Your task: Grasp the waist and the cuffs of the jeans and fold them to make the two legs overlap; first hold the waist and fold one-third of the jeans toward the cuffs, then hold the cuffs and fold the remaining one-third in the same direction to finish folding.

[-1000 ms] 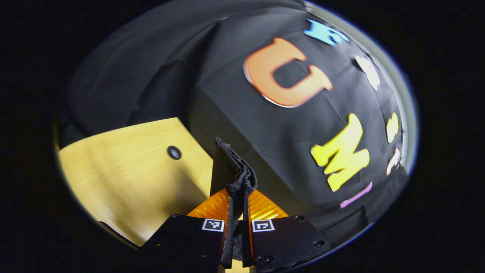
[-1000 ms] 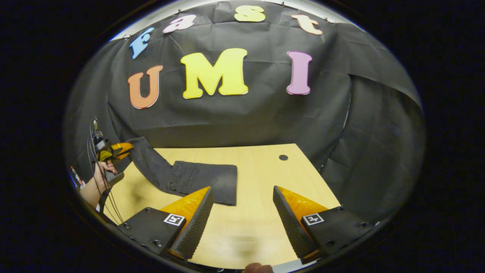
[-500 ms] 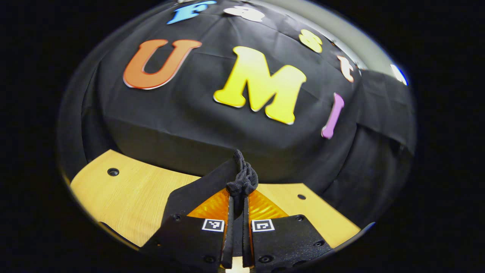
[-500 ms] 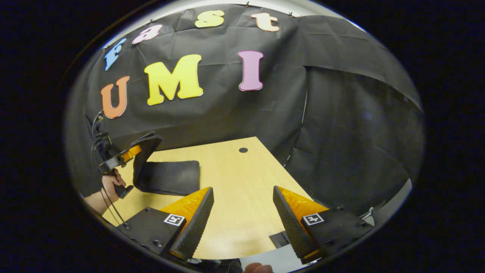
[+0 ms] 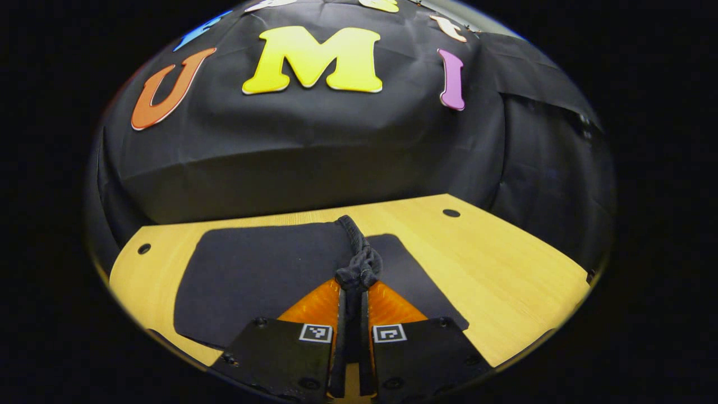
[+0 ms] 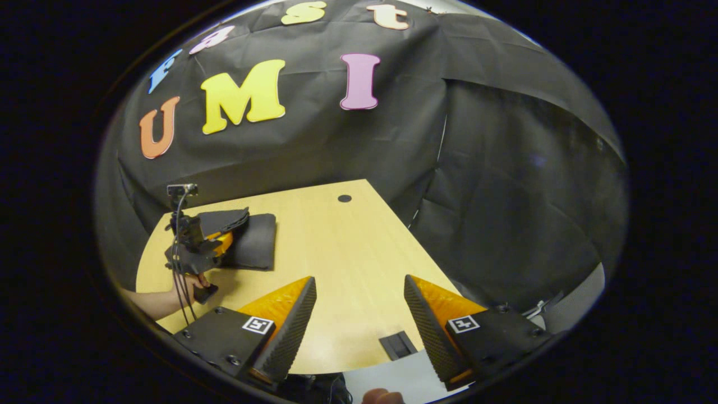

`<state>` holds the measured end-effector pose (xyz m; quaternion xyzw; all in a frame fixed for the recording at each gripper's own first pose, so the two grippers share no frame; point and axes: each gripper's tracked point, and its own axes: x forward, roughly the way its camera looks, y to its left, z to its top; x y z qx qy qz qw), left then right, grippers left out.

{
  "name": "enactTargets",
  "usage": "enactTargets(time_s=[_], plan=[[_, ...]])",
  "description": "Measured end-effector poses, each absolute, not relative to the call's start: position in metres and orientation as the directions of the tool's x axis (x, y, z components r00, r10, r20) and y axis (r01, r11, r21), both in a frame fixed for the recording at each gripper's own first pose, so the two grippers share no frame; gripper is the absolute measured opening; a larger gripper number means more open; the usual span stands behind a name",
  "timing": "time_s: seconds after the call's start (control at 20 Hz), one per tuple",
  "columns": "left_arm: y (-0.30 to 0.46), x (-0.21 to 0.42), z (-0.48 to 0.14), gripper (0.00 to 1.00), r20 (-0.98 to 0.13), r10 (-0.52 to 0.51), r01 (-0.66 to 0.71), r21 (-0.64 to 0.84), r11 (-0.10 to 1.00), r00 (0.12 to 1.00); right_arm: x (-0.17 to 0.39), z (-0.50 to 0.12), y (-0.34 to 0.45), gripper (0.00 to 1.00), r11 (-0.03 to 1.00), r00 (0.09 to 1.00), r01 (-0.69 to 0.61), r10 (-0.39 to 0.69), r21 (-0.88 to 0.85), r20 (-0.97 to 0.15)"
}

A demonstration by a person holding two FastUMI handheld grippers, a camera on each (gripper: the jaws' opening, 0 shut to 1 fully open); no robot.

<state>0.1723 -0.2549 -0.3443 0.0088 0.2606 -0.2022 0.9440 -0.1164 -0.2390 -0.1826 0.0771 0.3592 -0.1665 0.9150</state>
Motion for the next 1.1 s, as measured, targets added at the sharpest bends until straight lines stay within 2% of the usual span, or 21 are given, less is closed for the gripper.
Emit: enactTargets(time_s=[0.05,0.1,0.15,0.2,0.25,0.3,0.35,0.45,0.7,0.95,1.1], plan=[[-0.256,0.173,-0.352,0.12,-0.513,-0.373,0.373,-0.107,0.922,0.773,-0.111,-0.185,-0.236,0.94,0.936,0.689,0.352,-0.240,0.026,-0.684],[-0.261,0.174,-0.360,0.13,-0.524,-0.385,0.372,-0.134,0.918,0.760,-0.106,-0.186,-0.235,0.96,0.940,0.691,0.341,-0.233,0.025,-0.685],[-0.262,0.173,-0.371,0.16,-0.538,-0.383,0.367,-0.142,0.919,0.751,-0.101,-0.188,-0.232,0.94,0.944,0.692,0.329,-0.223,0.025,-0.687],[-0.264,0.172,-0.373,0.21,-0.542,-0.377,0.361,-0.142,0.922,0.751,-0.096,-0.188,-0.229,0.96,0.947,0.694,0.320,-0.216,0.026,-0.687],[-0.265,0.172,-0.373,0.33,-0.546,-0.372,0.357,-0.139,0.924,0.751,-0.092,-0.188,-0.227,0.97,0.949,0.698,0.315,-0.209,0.032,-0.685],[-0.269,0.170,-0.369,0.34,-0.544,-0.396,0.368,-0.166,0.915,0.740,-0.087,-0.186,-0.225,0.95,0.949,0.704,0.313,-0.205,0.039,-0.680],[-0.276,0.166,-0.368,0.49,-0.541,-0.421,0.373,-0.202,0.905,0.728,-0.084,-0.185,-0.223,0.97,0.950,0.708,0.311,-0.201,0.043,-0.676],[-0.277,0.159,-0.361,1.00,-0.547,-0.426,0.375,-0.208,0.903,0.721,-0.077,-0.184,-0.218,0.95,0.953,0.714,0.299,-0.194,0.042,-0.673],[-0.255,0.139,-0.323,0.99,-0.540,-0.427,0.324,-0.279,0.904,0.726,-0.057,-0.172,-0.199,0.95,0.964,0.761,0.261,-0.166,0.061,-0.627],[-0.178,0.130,-0.234,0.99,-0.462,-0.320,0.229,-0.243,0.943,0.827,-0.006,-0.142,-0.135,0.96,0.989,0.850,0.121,-0.060,0.083,-0.523],[-0.123,0.131,-0.162,0.99,-0.370,-0.247,0.181,-0.204,0.962,0.896,0.025,-0.105,-0.089,0.96,0.996,0.908,0.019,0.020,0.088,-0.418]])
